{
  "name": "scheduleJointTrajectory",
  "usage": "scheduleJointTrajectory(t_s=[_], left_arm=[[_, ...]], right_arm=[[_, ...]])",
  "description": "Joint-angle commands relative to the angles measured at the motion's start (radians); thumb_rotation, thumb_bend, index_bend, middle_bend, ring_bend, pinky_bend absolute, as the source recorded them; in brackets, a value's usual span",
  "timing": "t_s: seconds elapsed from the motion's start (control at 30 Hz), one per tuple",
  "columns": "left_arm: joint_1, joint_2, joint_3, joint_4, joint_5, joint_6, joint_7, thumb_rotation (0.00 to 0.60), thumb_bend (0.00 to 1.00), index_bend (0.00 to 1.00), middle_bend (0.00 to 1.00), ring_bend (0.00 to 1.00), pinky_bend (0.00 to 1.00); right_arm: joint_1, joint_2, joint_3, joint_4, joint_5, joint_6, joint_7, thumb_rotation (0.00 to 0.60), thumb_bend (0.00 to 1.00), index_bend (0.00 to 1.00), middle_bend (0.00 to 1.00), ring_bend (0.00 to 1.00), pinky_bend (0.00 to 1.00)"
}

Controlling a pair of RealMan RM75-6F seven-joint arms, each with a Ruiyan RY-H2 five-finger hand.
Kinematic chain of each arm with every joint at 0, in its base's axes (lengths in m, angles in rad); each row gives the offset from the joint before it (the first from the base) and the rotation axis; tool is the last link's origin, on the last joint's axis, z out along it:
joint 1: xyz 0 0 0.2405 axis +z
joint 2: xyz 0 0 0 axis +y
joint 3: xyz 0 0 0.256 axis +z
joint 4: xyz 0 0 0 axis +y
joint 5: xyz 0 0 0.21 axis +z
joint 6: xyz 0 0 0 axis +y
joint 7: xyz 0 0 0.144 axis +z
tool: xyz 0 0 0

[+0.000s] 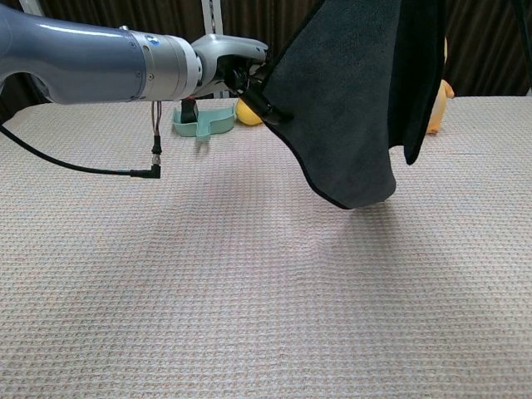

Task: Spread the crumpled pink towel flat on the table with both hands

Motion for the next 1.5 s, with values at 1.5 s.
scheduleJointTrajectory(t_s=[1.5], left_arm=[[-0.099,0.116,-0.066,-0.033,-0.202,0.287,0.322,0.600,0.50,0.65,0.15,0.01,0.10]], right_arm=[[0.001,-0.054,0.032,0.373,0.179,-0.164,0.293,0.600,0.58,0.61,0.24,0.06,0.04]])
